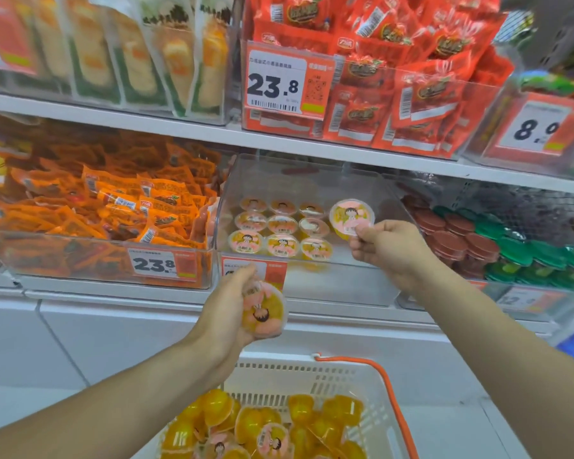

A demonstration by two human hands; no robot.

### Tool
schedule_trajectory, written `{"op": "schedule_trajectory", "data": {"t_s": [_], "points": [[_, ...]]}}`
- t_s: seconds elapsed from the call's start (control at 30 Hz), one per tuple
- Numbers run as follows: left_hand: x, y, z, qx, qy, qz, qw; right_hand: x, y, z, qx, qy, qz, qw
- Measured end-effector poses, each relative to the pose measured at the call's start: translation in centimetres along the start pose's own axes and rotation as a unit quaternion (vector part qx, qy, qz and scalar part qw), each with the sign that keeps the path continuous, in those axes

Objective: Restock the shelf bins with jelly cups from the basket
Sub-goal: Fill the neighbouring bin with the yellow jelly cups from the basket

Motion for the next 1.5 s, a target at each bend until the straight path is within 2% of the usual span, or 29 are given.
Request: {"op": "schedule_trajectory", "data": {"t_s": [0.1, 0.23, 0.43, 0.63, 0.8, 0.9, 0.97, 1.03, 1.07, 1.1, 1.13, 1.17, 1.2, 1.27, 1.37, 1.5], "points": [[0.0, 0.5, -0.2, 0.022, -0.002, 0.022, 0.999, -0.3, 5.5, 1.7, 0.088, -0.013, 0.029, 0.996], [-0.1, 0.8, -0.4, 0.048, 0.015, 0.032, 0.998, 1.0, 9.4, 5.3, 0.2, -0.052, -0.001, 0.978], [-0.7, 0.7, -1.4, 0.011, -0.035, 0.043, 0.998, 1.7, 11.4, 7.6, 0.246, -0.057, -0.005, 0.968], [-1.6, 1.1, -0.7, 0.013, -0.024, 0.054, 0.998, 0.8, 12.3, 9.1, 0.265, -0.042, 0.016, 0.963], [-1.5, 0.8, -0.7, 0.013, -0.044, 0.067, 0.997, 0.9, 12.7, 9.1, 0.248, -0.014, 0.016, 0.969], [-1.2, 0.5, -0.2, 0.023, -0.046, 0.079, 0.996, 1.0, 12.1, 7.7, 0.232, -0.05, -0.004, 0.972], [-1.2, 0.3, 0.1, 0.028, -0.023, 0.092, 0.995, 0.1, 11.7, 5.7, 0.197, -0.161, 0.005, 0.967], [-1.3, 0.1, 0.1, 0.028, 0.005, 0.107, 0.994, -0.9, 10.7, 1.9, 0.087, -0.329, 0.053, 0.939], [-1.4, 0.1, 0.0, 0.028, 0.018, 0.114, 0.993, -0.5, 9.5, -0.4, 0.012, -0.375, 0.061, 0.925], [-1.4, 0.1, -0.1, 0.026, 0.03, 0.12, 0.992, 0.6, 7.5, -2.1, -0.05, -0.365, 0.041, 0.929], [-1.5, 0.1, -0.3, 0.023, 0.038, 0.124, 0.991, 2.0, 5.0, -3.0, -0.079, -0.299, -0.004, 0.951], [-1.4, 0.2, -0.4, 0.021, 0.039, 0.126, 0.991, 3.6, 2.0, -3.1, -0.072, -0.212, -0.075, 0.972], [-1.3, 0.2, -0.4, 0.022, 0.031, 0.127, 0.991, 5.3, -1.3, -2.4, -0.041, -0.141, -0.153, 0.977], [-0.9, 0.1, -0.3, 0.024, -0.001, 0.123, 0.992, 7.6, -6.5, 0.2, 0.024, -0.107, -0.247, 0.963], [-0.1, -0.3, -0.5, 0.02, -0.038, 0.113, 0.993, 8.7, -10.3, 4.3, 0.071, -0.083, -0.256, 0.961], [0.0, -0.2, -0.8, 0.022, 0.026, 0.113, 0.993, 8.6, -10.7, 5.5, 0.052, 0.005, -0.198, 0.979]]}}
Point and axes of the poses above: each hand's wrist, its own y-axis towards the middle knuckle, its own x-axis out of the palm, z = x × y, the point moved 8 cm from there along y, towards the middle knuckle, and after that the axes turned 1 degree about x, right-handed, at the moved point
